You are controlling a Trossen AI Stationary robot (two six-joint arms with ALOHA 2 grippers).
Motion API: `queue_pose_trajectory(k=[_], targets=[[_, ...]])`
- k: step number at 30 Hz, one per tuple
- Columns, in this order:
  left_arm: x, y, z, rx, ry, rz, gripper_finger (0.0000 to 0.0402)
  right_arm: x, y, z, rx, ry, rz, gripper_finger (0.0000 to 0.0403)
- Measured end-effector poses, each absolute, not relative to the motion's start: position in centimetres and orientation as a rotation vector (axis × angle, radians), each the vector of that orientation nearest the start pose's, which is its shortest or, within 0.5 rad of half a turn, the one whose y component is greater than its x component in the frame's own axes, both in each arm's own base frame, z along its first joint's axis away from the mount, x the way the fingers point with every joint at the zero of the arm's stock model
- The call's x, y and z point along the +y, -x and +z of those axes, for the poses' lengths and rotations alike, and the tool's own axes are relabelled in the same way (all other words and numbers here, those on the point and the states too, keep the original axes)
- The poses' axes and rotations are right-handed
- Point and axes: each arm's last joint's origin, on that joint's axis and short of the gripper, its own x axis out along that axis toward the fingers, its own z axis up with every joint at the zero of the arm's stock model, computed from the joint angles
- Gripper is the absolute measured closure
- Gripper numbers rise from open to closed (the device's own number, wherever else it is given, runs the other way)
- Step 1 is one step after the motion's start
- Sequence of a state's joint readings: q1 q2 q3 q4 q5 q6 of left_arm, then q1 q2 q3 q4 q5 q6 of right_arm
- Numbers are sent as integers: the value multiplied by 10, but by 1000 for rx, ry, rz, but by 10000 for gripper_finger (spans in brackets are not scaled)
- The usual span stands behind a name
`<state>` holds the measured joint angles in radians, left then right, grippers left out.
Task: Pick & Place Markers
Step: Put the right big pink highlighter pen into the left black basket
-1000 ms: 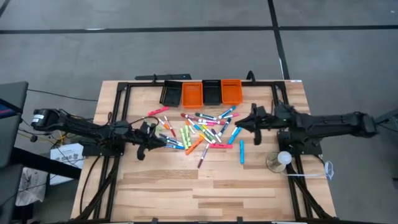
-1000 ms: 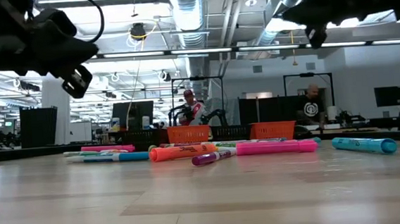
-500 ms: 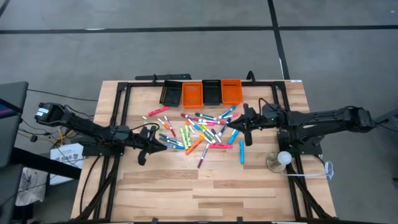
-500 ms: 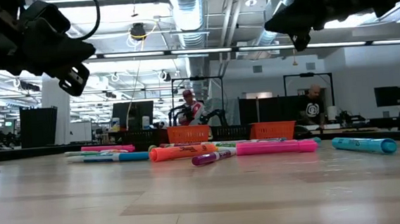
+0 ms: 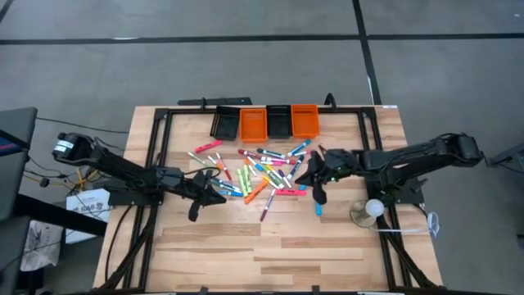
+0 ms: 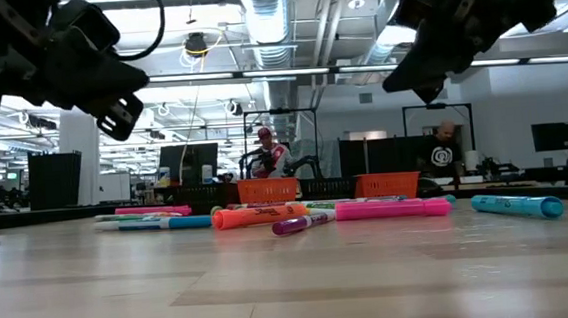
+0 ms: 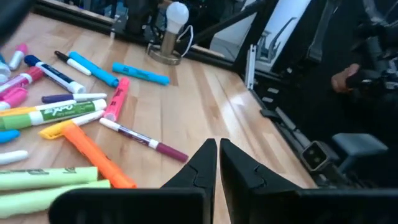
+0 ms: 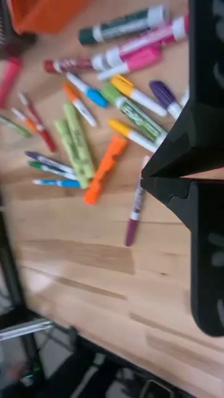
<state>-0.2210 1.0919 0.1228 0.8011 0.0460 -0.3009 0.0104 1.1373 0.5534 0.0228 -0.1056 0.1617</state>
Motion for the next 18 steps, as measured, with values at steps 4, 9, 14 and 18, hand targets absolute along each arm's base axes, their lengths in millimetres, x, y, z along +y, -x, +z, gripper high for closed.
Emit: queue_pose_trajectory(k=[4, 9, 14, 18], targets=[[-37, -181, 153, 216, 277, -208, 385, 8, -238, 205, 645, -171, 73, 403], [-30, -183, 153, 211, 280, -175, 385, 9, -245, 201, 755, -172, 69, 403], [-26, -183, 153, 206, 267, -150, 385, 14, -253, 194, 789, -140, 92, 390], [-23, -184, 153, 203, 252, -138, 385, 15, -260, 189, 815, -137, 94, 349]])
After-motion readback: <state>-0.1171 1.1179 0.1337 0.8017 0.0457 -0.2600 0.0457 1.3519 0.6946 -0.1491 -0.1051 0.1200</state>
